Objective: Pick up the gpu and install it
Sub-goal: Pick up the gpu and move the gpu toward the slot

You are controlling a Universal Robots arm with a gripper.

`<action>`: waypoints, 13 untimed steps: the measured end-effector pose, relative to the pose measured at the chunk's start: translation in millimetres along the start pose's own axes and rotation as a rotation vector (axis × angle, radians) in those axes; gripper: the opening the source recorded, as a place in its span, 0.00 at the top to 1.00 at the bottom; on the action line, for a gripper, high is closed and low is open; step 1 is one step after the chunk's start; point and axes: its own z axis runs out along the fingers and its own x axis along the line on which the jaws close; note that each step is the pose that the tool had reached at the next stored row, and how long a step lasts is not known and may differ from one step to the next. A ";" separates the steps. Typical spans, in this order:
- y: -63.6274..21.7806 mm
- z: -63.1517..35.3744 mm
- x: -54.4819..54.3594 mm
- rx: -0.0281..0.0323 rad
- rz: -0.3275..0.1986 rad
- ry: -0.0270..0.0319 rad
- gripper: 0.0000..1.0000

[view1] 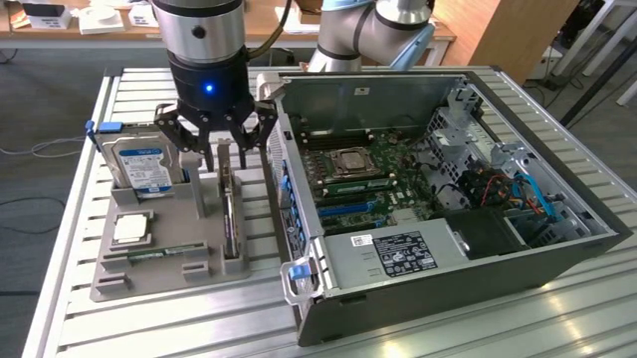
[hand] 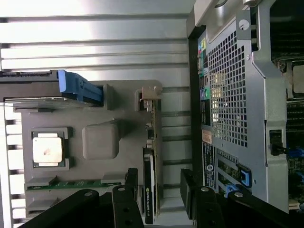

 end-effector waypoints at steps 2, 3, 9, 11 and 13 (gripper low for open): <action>-2.8 -0.1 1.2 -0.0002 -0.001 -0.0001 0.51; -4.1 -0.2 1.7 -0.0001 -0.002 -0.0001 0.51; -8.9 -0.6 3.8 -0.0002 -0.004 0.0000 0.51; -8.9 -0.6 3.8 -0.0002 -0.004 0.0000 0.51; -9.0 0.2 3.9 -0.0004 -0.004 -0.0003 0.51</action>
